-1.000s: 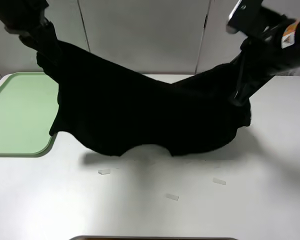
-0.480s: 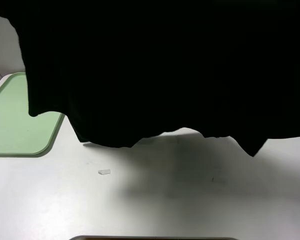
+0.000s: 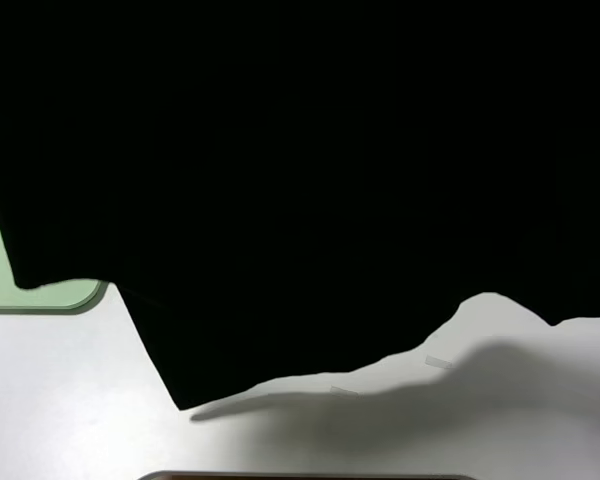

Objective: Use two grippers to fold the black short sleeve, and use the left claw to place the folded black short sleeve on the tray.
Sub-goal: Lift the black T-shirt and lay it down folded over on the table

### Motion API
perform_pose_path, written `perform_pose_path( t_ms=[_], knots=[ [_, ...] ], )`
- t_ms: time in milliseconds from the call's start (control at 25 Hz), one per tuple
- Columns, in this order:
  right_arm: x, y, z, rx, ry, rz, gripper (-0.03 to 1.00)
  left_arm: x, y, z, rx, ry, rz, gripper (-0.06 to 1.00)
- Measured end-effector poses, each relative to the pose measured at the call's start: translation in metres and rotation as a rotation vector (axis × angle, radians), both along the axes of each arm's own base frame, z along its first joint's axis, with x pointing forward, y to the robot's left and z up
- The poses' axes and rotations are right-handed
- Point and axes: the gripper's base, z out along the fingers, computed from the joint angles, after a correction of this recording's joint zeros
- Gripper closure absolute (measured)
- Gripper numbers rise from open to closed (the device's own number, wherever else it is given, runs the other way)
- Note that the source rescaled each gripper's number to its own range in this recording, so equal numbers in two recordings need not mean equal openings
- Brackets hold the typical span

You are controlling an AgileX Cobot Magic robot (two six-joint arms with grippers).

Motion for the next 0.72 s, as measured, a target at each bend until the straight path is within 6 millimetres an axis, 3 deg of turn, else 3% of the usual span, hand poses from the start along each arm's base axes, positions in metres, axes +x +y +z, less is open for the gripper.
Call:
perform_pose_path(
  t_ms=[280, 400, 520, 720],
  knots=[
    [0.097, 0.034, -0.067, -0.236, 0.243, -0.086, 0.97, 0.055, -0.005, -0.096, 0.208, 0.073, 0.128, 0.94],
    [0.133, 0.05, -0.101, -0.333, 0.267, -0.082, 0.97, 0.07, -0.004, -0.123, 0.257, 0.054, 0.178, 0.94],
    [0.162, 0.061, -0.139, -0.442, 0.29, -0.06, 0.97, 0.076, -0.004, -0.137, 0.288, 0.028, 0.179, 0.94],
    [0.203, 0.07, -0.188, -0.492, 0.325, -0.064, 0.97, 0.079, -0.002, -0.141, 0.322, -0.022, 0.158, 0.94]
  ],
)
